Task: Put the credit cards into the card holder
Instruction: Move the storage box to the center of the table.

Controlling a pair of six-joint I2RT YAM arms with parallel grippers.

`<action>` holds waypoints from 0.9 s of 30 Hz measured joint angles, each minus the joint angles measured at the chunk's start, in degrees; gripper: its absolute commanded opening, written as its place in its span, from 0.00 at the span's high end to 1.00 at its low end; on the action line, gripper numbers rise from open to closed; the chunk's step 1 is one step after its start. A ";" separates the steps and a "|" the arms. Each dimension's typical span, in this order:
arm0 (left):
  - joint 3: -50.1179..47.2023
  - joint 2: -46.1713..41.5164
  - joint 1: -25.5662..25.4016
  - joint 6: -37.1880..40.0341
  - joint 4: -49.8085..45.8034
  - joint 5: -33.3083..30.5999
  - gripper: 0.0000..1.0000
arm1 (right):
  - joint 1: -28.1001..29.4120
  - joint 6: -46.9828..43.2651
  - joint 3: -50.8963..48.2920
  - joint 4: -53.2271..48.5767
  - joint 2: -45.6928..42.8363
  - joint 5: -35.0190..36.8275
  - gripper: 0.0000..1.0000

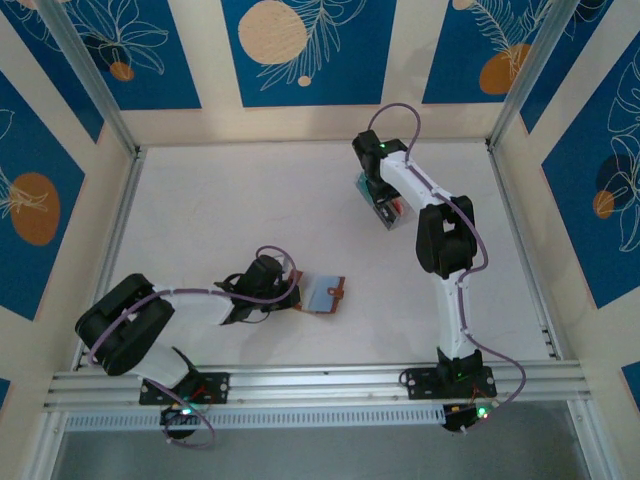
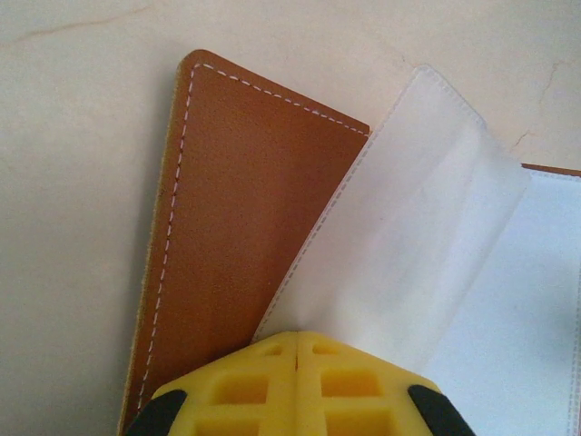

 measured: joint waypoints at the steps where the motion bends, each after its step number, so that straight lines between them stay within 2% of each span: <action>1: -0.02 -0.07 0.00 0.00 0.00 0.00 1.00 | -0.02 0.02 0.07 -0.20 0.00 -0.39 1.00; 15: -0.24 -0.13 0.04 -0.22 0.42 0.00 1.00 | -3.08 2.43 0.94 -1.07 -0.63 -12.26 1.00; 27: -0.48 -0.15 0.04 -0.24 0.85 0.00 1.00 | -5.70 4.79 1.46 -1.46 -0.66 -19.82 0.84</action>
